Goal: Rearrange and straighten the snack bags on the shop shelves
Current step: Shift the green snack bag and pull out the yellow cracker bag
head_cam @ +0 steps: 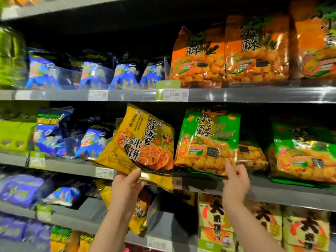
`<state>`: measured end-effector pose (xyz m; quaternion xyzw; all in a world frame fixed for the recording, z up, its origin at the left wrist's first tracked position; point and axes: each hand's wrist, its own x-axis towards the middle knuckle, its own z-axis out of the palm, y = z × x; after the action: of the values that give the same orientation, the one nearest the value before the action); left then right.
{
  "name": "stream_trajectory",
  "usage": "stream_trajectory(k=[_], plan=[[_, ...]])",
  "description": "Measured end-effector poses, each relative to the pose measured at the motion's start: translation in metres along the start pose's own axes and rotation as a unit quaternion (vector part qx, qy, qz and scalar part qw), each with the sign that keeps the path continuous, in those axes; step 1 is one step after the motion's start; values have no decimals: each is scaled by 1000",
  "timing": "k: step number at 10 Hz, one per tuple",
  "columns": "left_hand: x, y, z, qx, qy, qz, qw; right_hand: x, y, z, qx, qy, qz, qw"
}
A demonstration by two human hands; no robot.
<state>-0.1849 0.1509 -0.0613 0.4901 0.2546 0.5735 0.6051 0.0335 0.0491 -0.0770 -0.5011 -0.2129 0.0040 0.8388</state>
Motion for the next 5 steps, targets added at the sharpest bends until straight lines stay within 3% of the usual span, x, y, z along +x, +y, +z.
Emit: stream_trajectory(k=[1, 2, 5], plan=[[11, -2, -7, 63, 19, 8, 998, 4, 6, 15, -3, 3, 16, 1000], [22, 0, -10, 59, 37, 18, 997, 8, 11, 30, -4, 2, 23, 1000], [38, 8, -1, -45, -28, 8, 999, 26, 30, 53, -110, -18, 40, 993]])
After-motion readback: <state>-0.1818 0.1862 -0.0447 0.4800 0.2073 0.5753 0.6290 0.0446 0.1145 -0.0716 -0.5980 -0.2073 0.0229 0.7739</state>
